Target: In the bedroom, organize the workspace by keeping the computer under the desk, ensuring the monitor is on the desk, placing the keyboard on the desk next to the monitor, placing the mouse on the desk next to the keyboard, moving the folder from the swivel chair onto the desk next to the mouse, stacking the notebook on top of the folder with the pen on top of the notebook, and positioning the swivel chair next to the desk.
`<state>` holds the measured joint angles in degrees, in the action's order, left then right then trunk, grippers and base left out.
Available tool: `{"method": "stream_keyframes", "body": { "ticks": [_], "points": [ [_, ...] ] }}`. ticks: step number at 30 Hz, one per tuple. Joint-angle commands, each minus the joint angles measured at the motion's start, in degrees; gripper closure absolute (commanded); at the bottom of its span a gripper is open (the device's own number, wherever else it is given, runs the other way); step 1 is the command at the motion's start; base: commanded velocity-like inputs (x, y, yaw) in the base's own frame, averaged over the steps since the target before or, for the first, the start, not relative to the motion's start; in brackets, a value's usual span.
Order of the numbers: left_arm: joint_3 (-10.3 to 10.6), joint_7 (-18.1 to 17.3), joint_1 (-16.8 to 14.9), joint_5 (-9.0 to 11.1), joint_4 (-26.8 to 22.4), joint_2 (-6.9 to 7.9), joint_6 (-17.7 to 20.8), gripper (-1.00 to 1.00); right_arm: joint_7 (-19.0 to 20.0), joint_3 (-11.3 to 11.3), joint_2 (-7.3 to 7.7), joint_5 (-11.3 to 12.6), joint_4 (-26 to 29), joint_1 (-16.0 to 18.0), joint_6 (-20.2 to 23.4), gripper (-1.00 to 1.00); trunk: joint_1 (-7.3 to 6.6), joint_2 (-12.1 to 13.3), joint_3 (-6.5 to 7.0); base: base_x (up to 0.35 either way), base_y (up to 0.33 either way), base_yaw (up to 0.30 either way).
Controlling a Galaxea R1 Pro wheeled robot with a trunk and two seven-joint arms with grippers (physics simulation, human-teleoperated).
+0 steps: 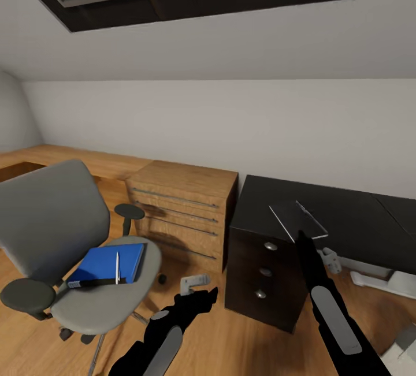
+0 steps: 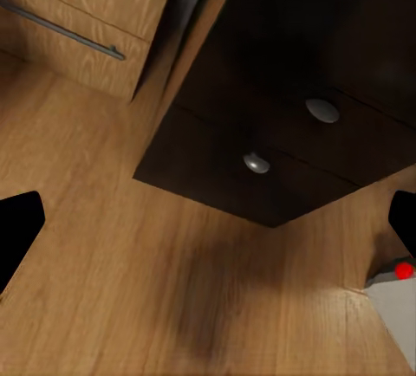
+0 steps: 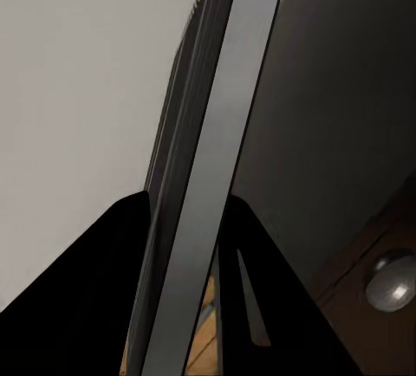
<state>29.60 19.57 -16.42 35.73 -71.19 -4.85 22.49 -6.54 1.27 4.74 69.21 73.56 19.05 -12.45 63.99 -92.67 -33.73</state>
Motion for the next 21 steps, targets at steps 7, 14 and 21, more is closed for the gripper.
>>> {"method": "stream_keyframes", "body": {
  "ticks": [7,14,21],
  "points": [
    [2.6,0.6,0.0,0.5,-0.2,0.13,-4.2,-1.0,-0.3,0.2,0.09,0.2,0.1,0.0,-0.3,1.0,0.01,0.0,-0.06,0.238,0.0,0.274],
    [3.0,0.6,-0.1,0.6,-0.2,0.17,-5.0,-1.0,-0.4,0.3,0.09,-1.3,0.0,0.0,-0.1,1.0,0.01,0.0,-0.06,0.17,0.0,0.16],
    [3.1,0.6,-0.1,0.6,-0.2,0.19,-5.2,-1.0,-0.5,1.4,0.11,-2.7,0.0,0.0,0.0,1.0,0.01,0.0,-0.06,0.024,0.0,0.023]
  ]
}}
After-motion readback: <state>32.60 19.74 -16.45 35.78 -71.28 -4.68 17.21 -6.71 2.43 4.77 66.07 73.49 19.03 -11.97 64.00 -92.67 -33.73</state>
